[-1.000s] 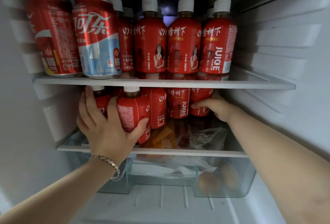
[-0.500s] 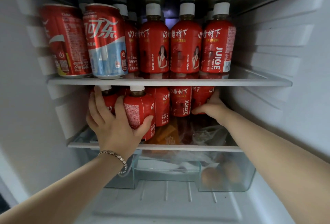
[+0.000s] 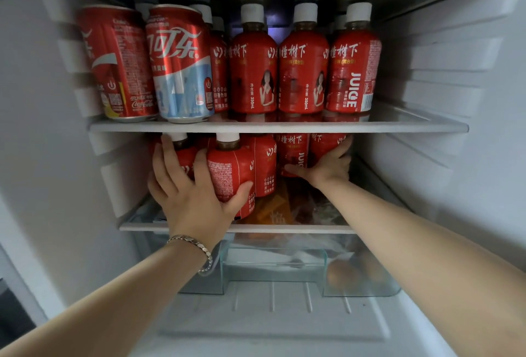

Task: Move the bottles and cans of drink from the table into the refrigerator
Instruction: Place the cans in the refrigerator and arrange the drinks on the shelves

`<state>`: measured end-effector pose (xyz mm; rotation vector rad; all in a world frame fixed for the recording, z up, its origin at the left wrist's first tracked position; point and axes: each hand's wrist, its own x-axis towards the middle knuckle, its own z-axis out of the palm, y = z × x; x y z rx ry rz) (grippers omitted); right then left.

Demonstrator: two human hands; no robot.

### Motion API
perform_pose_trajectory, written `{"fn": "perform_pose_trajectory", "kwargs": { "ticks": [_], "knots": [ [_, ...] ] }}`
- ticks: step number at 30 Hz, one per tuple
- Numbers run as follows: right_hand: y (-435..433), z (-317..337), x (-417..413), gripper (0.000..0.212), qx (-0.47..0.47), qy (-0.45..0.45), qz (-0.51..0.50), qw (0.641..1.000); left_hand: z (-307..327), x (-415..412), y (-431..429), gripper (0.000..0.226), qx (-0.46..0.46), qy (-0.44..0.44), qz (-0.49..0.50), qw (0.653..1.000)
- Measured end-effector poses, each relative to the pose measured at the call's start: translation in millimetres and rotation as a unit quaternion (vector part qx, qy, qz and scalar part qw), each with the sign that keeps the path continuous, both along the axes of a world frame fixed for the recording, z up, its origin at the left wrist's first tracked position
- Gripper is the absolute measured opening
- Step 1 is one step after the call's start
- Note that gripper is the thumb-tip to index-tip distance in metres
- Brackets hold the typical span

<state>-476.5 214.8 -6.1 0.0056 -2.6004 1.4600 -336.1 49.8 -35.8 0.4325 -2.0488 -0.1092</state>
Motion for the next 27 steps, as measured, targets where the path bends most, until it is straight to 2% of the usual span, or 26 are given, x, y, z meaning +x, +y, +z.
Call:
{"fn": "perform_pose_trajectory", "kwargs": {
  "ticks": [4, 6, 7, 9, 10, 12, 16, 20, 23, 27],
  "knots": [
    [7, 5, 20, 0.137, 0.072, -0.071, 0.029, 0.994, 3, 4, 2, 0.083, 0.024, -0.005, -0.026, 0.999],
    [-2, 11, 44, 0.121, 0.063, -0.021, -0.010, 0.998, 4, 9, -2, 0.075, 0.063, 0.022, -0.081, 0.994],
    [-9, 13, 60, 0.112, 0.036, 0.034, -0.006, 0.999, 6, 13, -5, 0.070, 0.112, 0.041, -0.118, 0.986],
    [-27, 14, 91, 0.103, -0.026, 0.119, 0.098, 0.988, 8, 20, -14, 0.068, 0.263, 0.070, -0.176, 0.946],
    [-36, 13, 107, 0.102, -0.044, 0.121, 0.171, 0.977, 9, 22, -18, 0.072, 0.330, 0.078, -0.186, 0.922],
    [-54, 12, 126, 0.100, -0.044, 0.092, 0.263, 0.960, 13, 25, -25, 0.079, 0.382, 0.084, -0.189, 0.901],
    [-66, 16, 129, 0.095, -0.075, 0.104, 0.213, 0.969, 22, 37, -25, 0.073, 0.351, 0.046, -0.186, 0.917],
    [-47, 11, 123, 0.092, -0.089, 0.105, 0.180, 0.974, 23, 52, -3, 0.058, 0.319, -0.008, -0.283, 0.904],
    [-17, 9, 119, 0.085, -0.112, 0.130, 0.127, 0.977, 26, 46, 21, 0.061, 0.308, -0.051, -0.330, 0.891],
    [20, 5, 111, 0.087, -0.098, 0.173, 0.019, 0.980, 31, 22, 51, 0.076, 0.271, -0.103, -0.331, 0.898]
  ]
}}
